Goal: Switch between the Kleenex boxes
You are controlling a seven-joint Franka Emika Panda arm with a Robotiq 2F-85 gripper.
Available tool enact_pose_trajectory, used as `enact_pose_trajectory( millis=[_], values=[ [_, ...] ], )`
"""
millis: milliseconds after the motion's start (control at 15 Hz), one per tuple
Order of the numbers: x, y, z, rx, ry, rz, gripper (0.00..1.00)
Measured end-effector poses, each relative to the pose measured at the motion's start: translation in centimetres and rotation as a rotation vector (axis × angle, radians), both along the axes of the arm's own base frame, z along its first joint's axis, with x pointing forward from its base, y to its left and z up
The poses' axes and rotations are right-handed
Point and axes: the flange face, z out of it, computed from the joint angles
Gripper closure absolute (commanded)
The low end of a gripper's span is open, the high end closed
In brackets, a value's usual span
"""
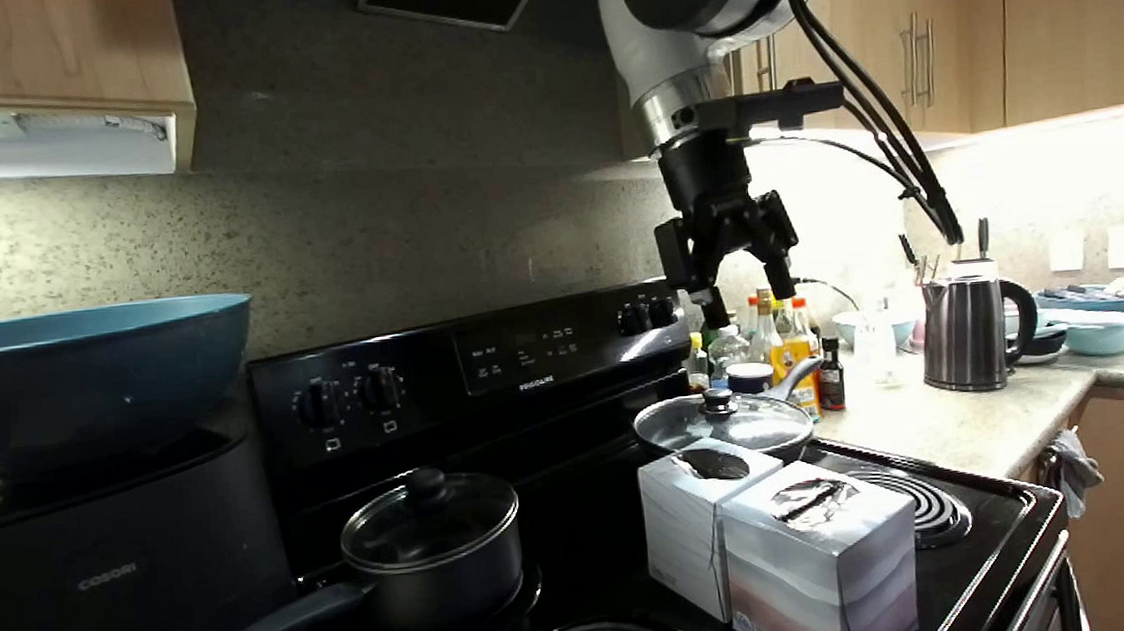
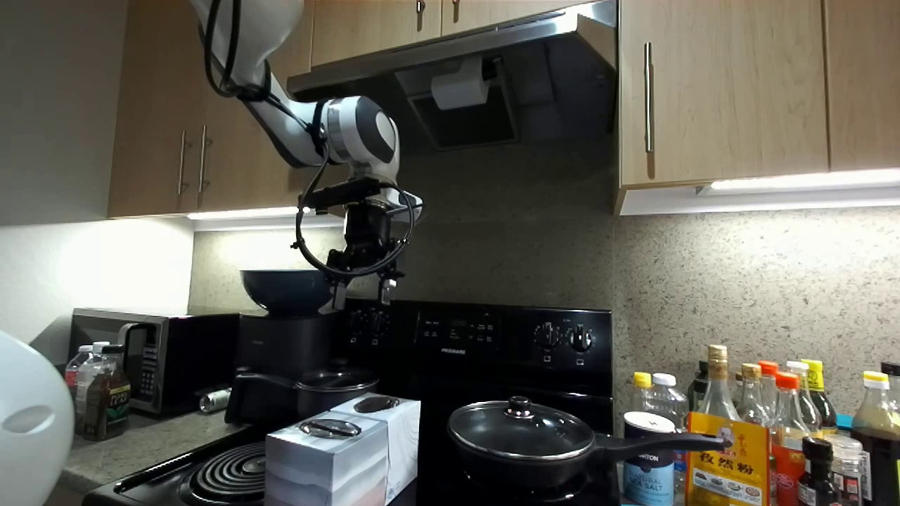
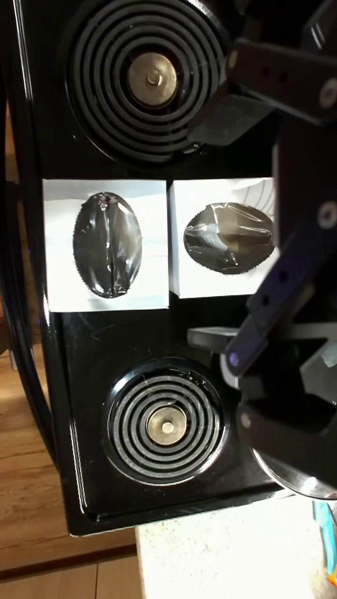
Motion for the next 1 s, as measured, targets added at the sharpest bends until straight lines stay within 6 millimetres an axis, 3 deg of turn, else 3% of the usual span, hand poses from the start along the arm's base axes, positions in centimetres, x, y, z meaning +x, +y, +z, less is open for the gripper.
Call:
enact_pose_trajectory(
  millis=[333, 467, 800, 1000],
  values=[
    [0.0, 0.0, -0.6, -0.001, 0.008, 0.001, 0.0],
    [-0.2, 0.4, -2.2, 0.012, 0.011, 0.001, 0.0],
    [-3.4, 3.1, -13.0, 0.165, 0.059, -0.084, 0.0],
    [-5.7, 3.9, -17.9, 0.244, 0.052, -0.159, 0.0]
  ],
)
